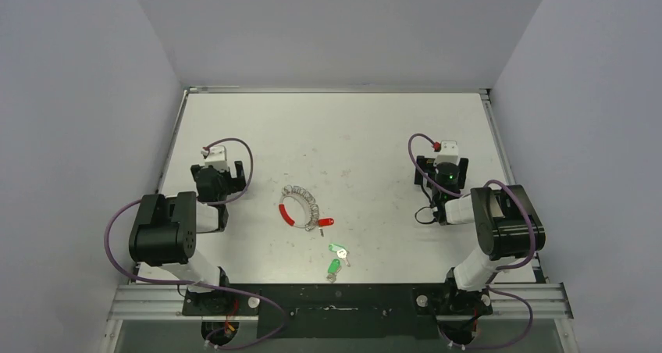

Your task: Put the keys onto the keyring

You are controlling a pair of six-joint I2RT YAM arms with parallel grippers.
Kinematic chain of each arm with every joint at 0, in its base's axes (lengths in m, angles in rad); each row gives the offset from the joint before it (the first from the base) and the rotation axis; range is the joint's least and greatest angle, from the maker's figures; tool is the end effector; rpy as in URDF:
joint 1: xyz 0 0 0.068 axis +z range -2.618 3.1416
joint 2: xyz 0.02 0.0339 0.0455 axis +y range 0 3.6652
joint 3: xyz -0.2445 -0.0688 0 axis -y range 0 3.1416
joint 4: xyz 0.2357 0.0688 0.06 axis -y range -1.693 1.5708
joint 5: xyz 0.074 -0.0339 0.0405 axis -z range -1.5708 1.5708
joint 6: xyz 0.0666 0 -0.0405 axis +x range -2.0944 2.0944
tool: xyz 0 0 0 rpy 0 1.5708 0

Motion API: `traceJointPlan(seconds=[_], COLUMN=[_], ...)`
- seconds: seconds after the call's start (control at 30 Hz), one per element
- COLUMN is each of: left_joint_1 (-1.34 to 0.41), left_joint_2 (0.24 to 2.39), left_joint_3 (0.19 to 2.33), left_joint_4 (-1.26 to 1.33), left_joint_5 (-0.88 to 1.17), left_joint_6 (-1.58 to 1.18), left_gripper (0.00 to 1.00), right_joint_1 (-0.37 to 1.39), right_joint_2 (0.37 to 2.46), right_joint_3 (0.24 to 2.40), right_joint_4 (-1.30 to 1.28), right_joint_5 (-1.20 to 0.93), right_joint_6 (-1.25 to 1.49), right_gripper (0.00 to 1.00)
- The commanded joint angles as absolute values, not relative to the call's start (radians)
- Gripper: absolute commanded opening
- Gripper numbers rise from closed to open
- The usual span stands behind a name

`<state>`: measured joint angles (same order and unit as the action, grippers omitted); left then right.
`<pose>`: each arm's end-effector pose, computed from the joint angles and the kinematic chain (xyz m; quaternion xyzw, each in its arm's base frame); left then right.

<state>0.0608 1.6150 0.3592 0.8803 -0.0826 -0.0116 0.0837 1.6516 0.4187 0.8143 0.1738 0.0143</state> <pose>0.2906 0.0232 0.1008 -0.0531 0.8246 0.0480 0.5612 0.3019 0.0138 0.0980 0.0183 0.8366 -0.0461 0.5456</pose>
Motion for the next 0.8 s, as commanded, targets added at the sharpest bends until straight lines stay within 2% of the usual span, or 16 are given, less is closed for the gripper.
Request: traceJointPlan(seconds=[0.0, 0.17, 0.23, 0.3, 0.33, 0.43, 0.5, 0.53, 0.67, 0.77], left_joint_1=[0.058, 0.057, 0.051, 0.012, -0.031, -0.052, -0.053, -0.056, -0.046, -0.014], left_joint_2=[1.611, 1.608, 1.586, 1.484, 1.433, 1.380, 1.373, 1.364, 1.266, 1.186], left_joint_3=[0.364, 0.362, 0.390, 0.487, 0.572, 0.813, 0.914, 0.923, 0.854, 0.753], left_joint_4=[0.956, 0.956, 0.888, 0.612, 0.410, -0.057, -0.259, -0.285, -0.274, -0.272], left_joint_5=[-0.094, -0.095, -0.108, -0.160, -0.215, -0.239, -0.231, -0.242, -0.217, -0.196], left_joint_6=[-0.010, -0.009, -0.006, 0.013, -0.043, -0.290, -0.407, -0.431, -0.493, -0.618], left_gripper=[0.97, 0.97, 0.97, 0.97, 0.97, 0.97, 0.97, 0.97, 0.97, 0.97], right_joint_1=[0.091, 0.091, 0.106, 0.121, 0.120, 0.105, 0.098, 0.097, 0.094, 0.093], right_joint_2=[1.624, 1.613, 1.535, 1.424, 1.373, 1.219, 1.120, 1.078, 0.944, 0.921], right_joint_3=[0.420, 0.413, 0.451, 0.561, 0.590, 0.596, 0.597, 0.598, 0.643, 0.657], right_joint_4=[0.871, 0.882, 0.731, 0.452, 0.399, 0.356, 0.326, 0.302, 0.026, -0.085], right_joint_5=[0.198, 0.189, 0.186, 0.238, 0.247, 0.136, 0.039, 0.019, 0.241, 0.158], right_joint_6=[0.025, 0.025, 0.012, 0.076, 0.140, 0.235, 0.220, 0.229, 0.489, 0.500], right_gripper=[1.00, 1.00, 1.00, 1.00, 1.00, 1.00, 1.00, 1.00, 1.00, 1.00])
